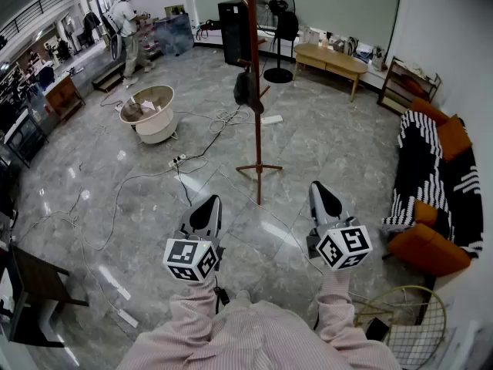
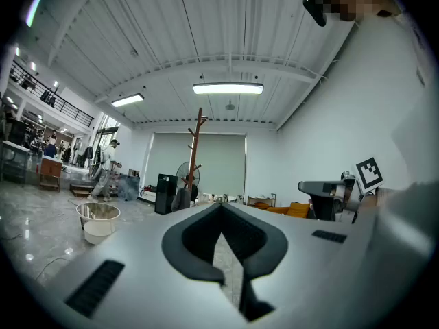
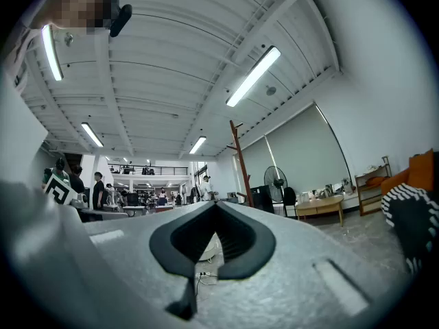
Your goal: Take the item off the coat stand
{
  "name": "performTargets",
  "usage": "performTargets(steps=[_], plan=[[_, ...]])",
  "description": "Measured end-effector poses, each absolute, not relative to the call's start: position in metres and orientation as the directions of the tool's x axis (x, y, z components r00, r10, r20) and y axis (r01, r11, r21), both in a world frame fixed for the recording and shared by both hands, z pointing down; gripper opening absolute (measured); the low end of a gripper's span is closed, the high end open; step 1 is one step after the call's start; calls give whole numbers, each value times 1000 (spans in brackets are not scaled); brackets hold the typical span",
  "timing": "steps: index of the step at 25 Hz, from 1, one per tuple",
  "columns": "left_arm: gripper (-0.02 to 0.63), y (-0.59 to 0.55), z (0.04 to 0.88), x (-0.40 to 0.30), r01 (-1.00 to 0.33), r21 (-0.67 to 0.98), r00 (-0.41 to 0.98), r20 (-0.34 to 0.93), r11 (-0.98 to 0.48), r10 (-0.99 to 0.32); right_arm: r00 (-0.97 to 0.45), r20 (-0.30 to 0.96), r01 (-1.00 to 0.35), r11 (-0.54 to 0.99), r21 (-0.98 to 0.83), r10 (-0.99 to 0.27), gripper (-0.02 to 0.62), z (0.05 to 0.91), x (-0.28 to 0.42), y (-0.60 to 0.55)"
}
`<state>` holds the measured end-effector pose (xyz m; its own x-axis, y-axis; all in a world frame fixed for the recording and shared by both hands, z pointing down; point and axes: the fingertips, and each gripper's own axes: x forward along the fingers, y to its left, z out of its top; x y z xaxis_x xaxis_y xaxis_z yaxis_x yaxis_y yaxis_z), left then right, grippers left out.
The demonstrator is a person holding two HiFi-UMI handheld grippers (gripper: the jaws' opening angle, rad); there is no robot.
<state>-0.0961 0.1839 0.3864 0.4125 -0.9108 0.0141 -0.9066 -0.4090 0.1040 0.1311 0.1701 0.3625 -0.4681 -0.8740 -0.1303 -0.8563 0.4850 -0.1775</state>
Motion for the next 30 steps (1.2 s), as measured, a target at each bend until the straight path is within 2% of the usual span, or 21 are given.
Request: performTargets(steps=[18,30], plan=[[3,189,395,-81,-900,115,426,24,-420,-905,-465,-146,-848,486,-210,-873,5,374,143,175],[5,151,409,-82,-903,133,417,48,-408,-908,-477,-125,-844,493,-212,-870,5,388,139,136]])
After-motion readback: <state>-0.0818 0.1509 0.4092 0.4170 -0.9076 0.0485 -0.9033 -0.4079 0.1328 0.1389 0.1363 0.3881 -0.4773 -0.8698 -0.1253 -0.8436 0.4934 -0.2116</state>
